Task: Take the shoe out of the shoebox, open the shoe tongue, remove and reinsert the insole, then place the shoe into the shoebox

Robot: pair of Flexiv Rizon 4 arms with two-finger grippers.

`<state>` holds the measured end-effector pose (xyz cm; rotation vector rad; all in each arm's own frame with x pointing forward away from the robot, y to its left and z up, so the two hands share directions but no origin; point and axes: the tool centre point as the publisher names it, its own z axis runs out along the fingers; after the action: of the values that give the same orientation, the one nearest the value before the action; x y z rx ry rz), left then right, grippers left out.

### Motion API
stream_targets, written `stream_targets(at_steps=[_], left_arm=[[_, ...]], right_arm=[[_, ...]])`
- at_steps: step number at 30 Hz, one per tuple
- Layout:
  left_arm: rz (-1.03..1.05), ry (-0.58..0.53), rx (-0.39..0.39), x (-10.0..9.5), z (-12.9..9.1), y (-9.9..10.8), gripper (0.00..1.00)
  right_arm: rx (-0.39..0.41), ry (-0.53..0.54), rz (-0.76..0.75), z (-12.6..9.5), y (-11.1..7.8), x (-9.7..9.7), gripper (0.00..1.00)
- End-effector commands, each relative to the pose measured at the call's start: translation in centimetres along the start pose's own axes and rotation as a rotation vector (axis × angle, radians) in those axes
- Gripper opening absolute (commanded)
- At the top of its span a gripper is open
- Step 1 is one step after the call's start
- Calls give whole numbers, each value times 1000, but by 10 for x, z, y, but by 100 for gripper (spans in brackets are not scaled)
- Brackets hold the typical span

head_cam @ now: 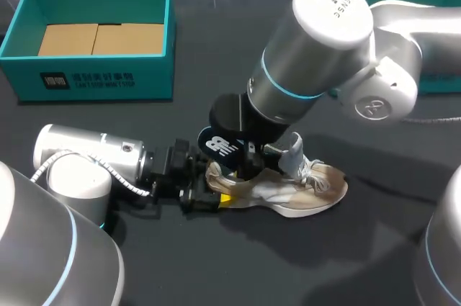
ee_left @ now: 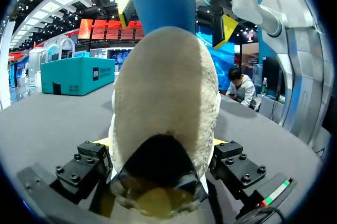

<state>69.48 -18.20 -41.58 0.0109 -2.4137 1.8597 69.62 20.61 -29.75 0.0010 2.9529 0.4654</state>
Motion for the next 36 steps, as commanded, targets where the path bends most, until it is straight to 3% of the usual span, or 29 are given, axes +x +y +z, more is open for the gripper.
stream_targets(at_steps=[1, 8, 18, 27, 31, 36], left_arm=[[0, -2, -2, -1, 2, 3, 0], [0, -2, -2, -1, 2, 3, 0], [0, -2, -2, -1, 2, 3, 0], [0, -2, -2, -1, 2, 3, 0], [0, -2, -2, -1, 2, 3, 0], [0, -2, -2, -1, 2, 3, 0]], right_arm=[[-253, 15, 153, -1, -20, 6, 100], [-328, 58, 258, -2, -24, 6, 100], [-392, 219, 356, 7, -16, -4, 95], [-379, 280, 380, 11, -6, -9, 87], [-367, 305, 399, 11, -6, -7, 76], [-341, 339, 420, 12, -3, -6, 80]])
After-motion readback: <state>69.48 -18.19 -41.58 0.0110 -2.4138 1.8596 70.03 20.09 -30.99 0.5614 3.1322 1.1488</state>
